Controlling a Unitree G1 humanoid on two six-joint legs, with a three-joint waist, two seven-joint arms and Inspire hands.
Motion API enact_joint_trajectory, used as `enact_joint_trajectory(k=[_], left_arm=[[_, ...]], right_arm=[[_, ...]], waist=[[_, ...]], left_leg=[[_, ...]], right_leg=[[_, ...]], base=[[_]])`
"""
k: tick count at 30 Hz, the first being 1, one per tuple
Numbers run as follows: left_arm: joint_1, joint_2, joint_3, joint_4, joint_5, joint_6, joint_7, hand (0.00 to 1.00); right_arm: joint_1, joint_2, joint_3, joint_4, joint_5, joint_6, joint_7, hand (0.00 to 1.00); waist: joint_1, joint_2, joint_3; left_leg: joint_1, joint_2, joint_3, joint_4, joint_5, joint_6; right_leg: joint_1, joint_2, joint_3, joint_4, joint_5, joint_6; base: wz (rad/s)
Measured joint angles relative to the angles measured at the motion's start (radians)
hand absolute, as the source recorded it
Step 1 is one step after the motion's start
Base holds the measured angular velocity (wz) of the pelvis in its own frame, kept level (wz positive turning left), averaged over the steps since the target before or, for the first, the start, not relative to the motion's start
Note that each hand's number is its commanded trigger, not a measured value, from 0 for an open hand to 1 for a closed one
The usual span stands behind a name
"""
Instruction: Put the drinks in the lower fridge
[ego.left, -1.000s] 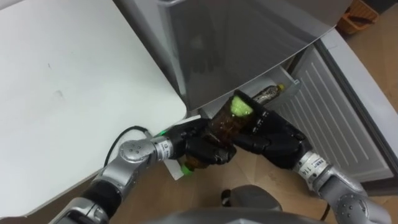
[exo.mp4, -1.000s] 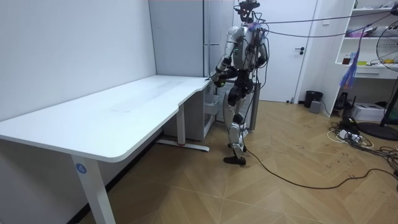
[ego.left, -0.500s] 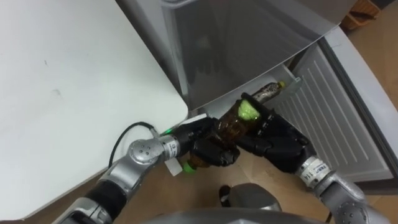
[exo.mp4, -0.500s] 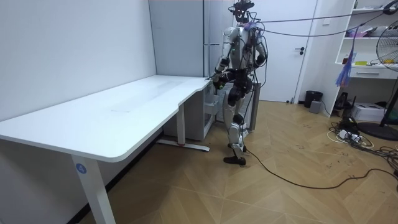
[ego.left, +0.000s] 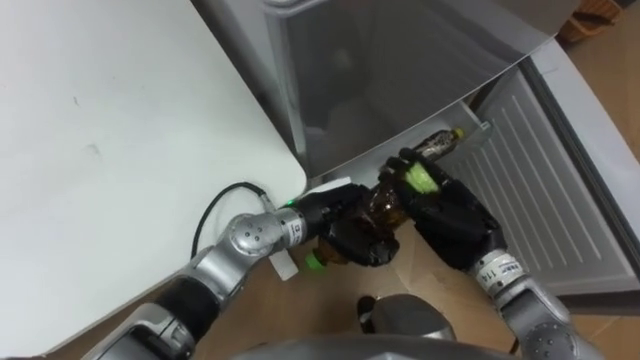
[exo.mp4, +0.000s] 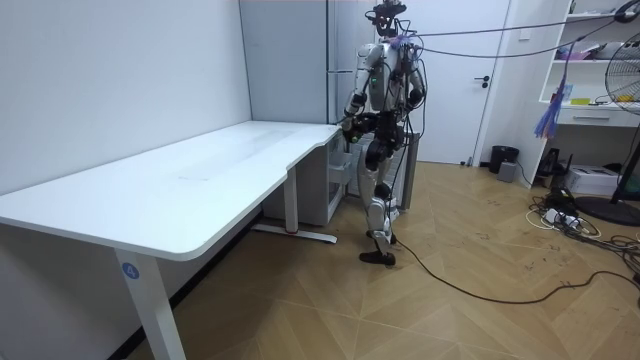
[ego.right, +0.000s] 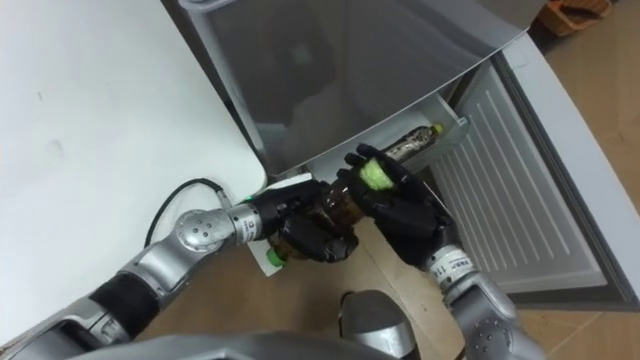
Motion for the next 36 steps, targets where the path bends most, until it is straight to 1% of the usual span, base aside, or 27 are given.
enact_joint_trajectory(k=[4,7,9,13,16,17,18,19,20,21,26,30,33,34,36], left_arm=[[-0.003,-0.008,-0.004,0.0,0.006,-0.004,0.0,1.0],[-0.003,-0.027,-0.003,0.0,0.001,0.005,0.0,1.0],[-0.005,-0.029,-0.003,0.0,0.0,0.004,-0.005,1.0],[-0.01,-0.03,-0.004,0.0,0.002,0.002,-0.013,1.0],[-0.011,-0.041,-0.001,-0.001,0.001,0.003,-0.01,1.0],[-0.012,-0.045,0.0,-0.001,0.001,0.004,-0.009,0.9],[-0.014,-0.046,0.001,-0.001,0.001,0.004,-0.009,0.76],[-0.015,-0.046,0.0,-0.001,0.002,0.004,-0.009,0.41],[-0.016,-0.046,-0.002,-0.001,0.002,0.002,-0.009,0.1],[-0.016,-0.047,-0.005,-0.002,0.001,0.001,-0.008,0.0],[-0.016,-0.043,-0.011,-0.029,0.001,0.002,0.01,0.0],[-0.016,-0.042,-0.022,-0.036,0.012,0.012,0.009,0.0],[-0.016,-0.042,-0.023,-0.045,0.016,0.013,0.01,0.0],[-0.016,-0.04,-0.02,-0.055,0.016,0.017,0.013,0.0],[-0.016,-0.031,-0.012,-0.09,0.017,0.037,0.017,0.0]], right_arm=[[-0.006,0.007,0.001,0.0,0.016,-0.003,-0.009,1.0],[-0.012,0.011,0.005,0.0,0.037,-0.018,-0.015,1.0],[-0.014,0.012,0.011,0.0,0.05,-0.025,-0.015,1.0],[-0.015,0.012,0.021,0.0,0.088,-0.026,-0.015,1.0],[-0.015,0.013,0.024,0.0,0.11,-0.038,-0.015,1.0],[-0.015,0.013,0.026,0.0,0.118,-0.045,-0.015,1.0],[-0.015,0.013,0.029,0.0,0.126,-0.048,-0.015,1.0],[-0.015,0.013,0.031,0.0,0.13,-0.05,-0.015,1.0],[-0.016,0.013,0.033,0.0,0.134,-0.055,-0.015,1.0],[-0.016,0.013,0.034,0.0,0.14,-0.055,-0.015,1.0],[-0.021,0.006,0.055,0.0,0.188,-0.075,-0.015,1.0],[-0.027,0.001,0.076,0.0,0.177,-0.091,-0.015,1.0],[-0.035,0.001,0.082,0.0,0.173,-0.102,-0.015,1.0],[-0.04,-0.001,0.087,0.0,0.175,-0.109,-0.015,1.0],[-0.056,-0.002,0.098,0.0,0.176,-0.126,-0.015,1.0]], waist=[[0.0,0.001,0.0004],[0.002,0.001,0.0004],[0.001,0.001,0.0003],[0.001,0.003,-0.0007],[0.001,0.006,-0.0014],[0.001,0.008,-0.002],[0.002,0.009,-0.0021],[0.002,0.01,-0.002],[0.002,0.011,-0.002],[0.002,0.012,-0.0022],[0.004,0.011,-0.0017],[0.003,0.01,-0.001],[0.005,0.009,-0.0008],[0.007,0.008,-0.0011],[0.006,0.006,-0.0017]], left_leg=[[-0.001,-0.001,0.0,-0.002,0.0,0.0],[-0.002,-0.003,0.0,-0.002,0.0,0.0],[-0.003,-0.003,0.0,-0.002,0.0,0.0],[-0.006,-0.003,0.0,0.0,0.0,0.0],[-0.009,-0.004,-0.001,0.001,0.0,0.001],[-0.009,-0.004,-0.001,0.001,0.0,0.001],[-0.01,-0.004,-0.004,0.001,0.0,0.001],[-0.01,-0.004,-0.004,0.002,0.0,0.001],[-0.012,-0.004,-0.006,0.003,0.0,0.001],[-0.012,-0.004,-0.006,0.003,0.0,0.001],[-0.017,-0.004,-0.01,0.009,0.0,0.001],[-0.019,-0.005,-0.017,0.01,0.0,0.001],[-0.023,-0.005,-0.017,0.012,0.0,0.001],[-0.023,-0.005,-0.017,0.013,0.0,0.001],[-0.026,-0.005,-0.018,0.016,0.0,0.001]], right_leg=[[-0.003,0.0,0.0,0.001,-0.004,0.0],[-0.005,-0.002,0.0,0.001,-0.006,0.002],[-0.006,-0.002,0.001,0.0,-0.007,0.002],[-0.008,-0.003,0.0,0.001,-0.007,0.003],[-0.009,-0.004,-0.001,0.001,-0.007,0.003],[-0.009,-0.004,-0.001,0.001,-0.007,0.003],[-0.008,-0.004,-0.002,0.001,-0.007,0.003],[-0.008,-0.004,-0.002,0.001,-0.007,0.003],[-0.008,-0.004,-0.003,0.001,-0.007,0.003],[-0.008,-0.004,-0.004,0.001,-0.007,0.003],[-0.007,-0.008,-0.014,0.001,-0.008,0.004],[-0.008,-0.008,-0.015,0.0,-0.008,0.004],[-0.01,-0.008,-0.015,0.001,-0.008,0.004],[-0.012,-0.008,-0.014,0.001,-0.009,0.004],[-0.015,-0.008,-0.014,0.001,-0.009,0.004]], base=[[0.0],[0.0],[0.0],[0.0],[0.0],[0.0],[0.0],[0.04],[0.04],[0.05],[0.05],[0.0],[0.0],[0.0],[0.0]])
